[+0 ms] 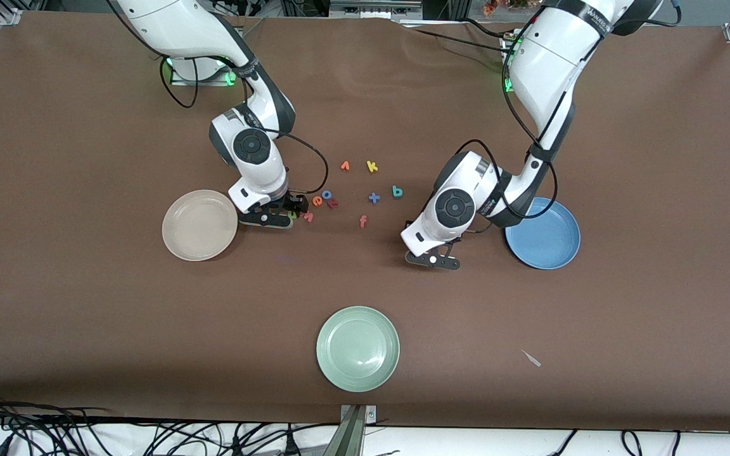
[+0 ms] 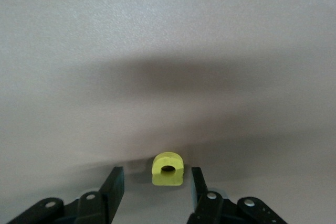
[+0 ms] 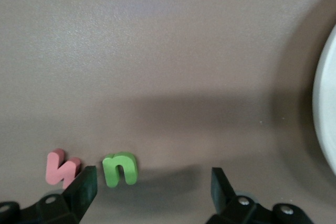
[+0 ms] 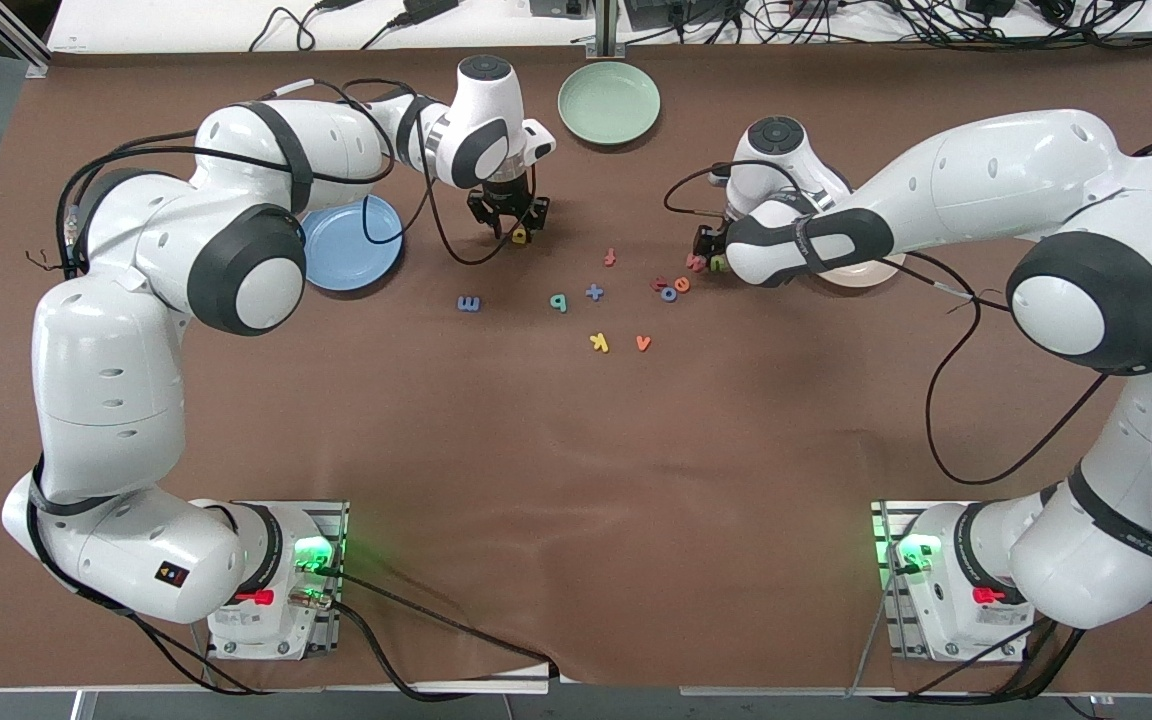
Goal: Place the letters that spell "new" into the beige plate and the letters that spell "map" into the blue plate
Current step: 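Carry the green n to the cream plate while the left gripper carries the d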
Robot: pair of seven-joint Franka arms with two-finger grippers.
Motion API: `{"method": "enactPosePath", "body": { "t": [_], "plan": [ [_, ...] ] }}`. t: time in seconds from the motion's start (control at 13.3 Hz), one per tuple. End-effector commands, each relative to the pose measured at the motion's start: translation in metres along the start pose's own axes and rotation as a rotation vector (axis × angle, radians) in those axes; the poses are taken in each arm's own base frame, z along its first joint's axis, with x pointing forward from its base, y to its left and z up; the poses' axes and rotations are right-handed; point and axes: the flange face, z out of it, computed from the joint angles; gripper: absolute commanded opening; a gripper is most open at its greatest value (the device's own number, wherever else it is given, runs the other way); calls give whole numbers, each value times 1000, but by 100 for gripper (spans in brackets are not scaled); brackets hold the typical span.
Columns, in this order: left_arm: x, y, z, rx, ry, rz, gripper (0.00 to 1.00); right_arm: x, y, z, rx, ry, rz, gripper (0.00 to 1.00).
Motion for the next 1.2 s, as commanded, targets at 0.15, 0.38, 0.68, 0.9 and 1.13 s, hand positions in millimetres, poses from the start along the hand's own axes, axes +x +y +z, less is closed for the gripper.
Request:
{"method": "enactPosePath", "body": {
  "t": [0.15, 0.38, 0.68, 0.9, 1.13],
  "plan": [
    [-1, 8, 11, 17, 25, 5, 48, -10, 4, 8, 14, 28, -11, 96],
    [4, 2, 12, 8, 43, 8, 13, -14, 5, 16, 23, 32, -14, 96],
    [2, -15, -35, 42, 14, 2, 6, -10, 8, 12, 22, 37, -37, 94],
    [5, -74, -86, 58, -44, 65, 8, -7, 13, 13, 16, 37, -33, 92],
    [5, -132, -105, 57, -106, 72, 10, -7, 13, 13, 16, 37, -33, 77]
  ]
}}
